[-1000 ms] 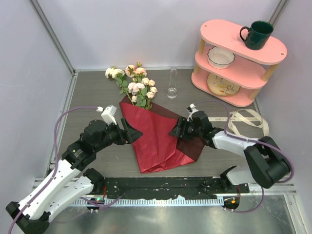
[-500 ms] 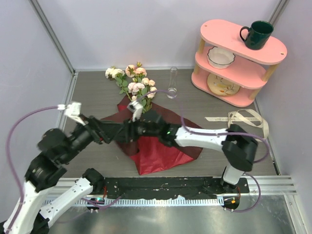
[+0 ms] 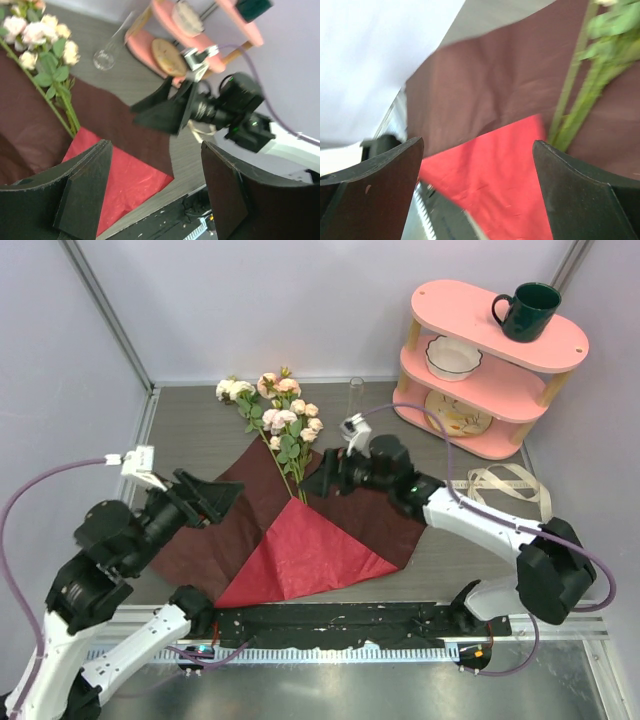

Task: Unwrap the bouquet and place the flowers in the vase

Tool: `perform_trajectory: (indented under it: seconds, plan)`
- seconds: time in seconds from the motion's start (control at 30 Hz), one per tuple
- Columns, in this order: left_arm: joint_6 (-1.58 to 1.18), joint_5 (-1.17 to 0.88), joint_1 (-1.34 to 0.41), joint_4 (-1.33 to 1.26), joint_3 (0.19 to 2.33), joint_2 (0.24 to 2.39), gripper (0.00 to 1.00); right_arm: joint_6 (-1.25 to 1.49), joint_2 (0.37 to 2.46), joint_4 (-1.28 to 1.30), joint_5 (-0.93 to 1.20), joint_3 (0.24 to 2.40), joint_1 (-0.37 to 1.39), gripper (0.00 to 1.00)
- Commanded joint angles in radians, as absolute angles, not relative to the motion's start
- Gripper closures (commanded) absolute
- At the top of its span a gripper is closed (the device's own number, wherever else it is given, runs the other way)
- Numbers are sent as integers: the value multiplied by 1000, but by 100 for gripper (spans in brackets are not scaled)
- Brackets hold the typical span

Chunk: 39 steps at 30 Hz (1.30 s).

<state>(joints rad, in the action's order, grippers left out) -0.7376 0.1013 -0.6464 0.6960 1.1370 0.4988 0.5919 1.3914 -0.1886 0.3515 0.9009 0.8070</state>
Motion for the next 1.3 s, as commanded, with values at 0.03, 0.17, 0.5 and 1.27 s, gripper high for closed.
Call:
perform_trajectory:
  seconds: [0.03,0.17,0.5,1.27]
  plan:
    - [-825,135,-643,756,1082,679,25,478,1465,-6,484,887,638,5]
    - [-871,159,-643,756,997,810,25,373,1560,84,564,910,638,4]
    - [-940,221,-640,603,807,770,25,454,1491,-100,799,802,793,12]
    - [-880,-150,-637,430,686,822,27,583,1025,-8,822,549,908,4]
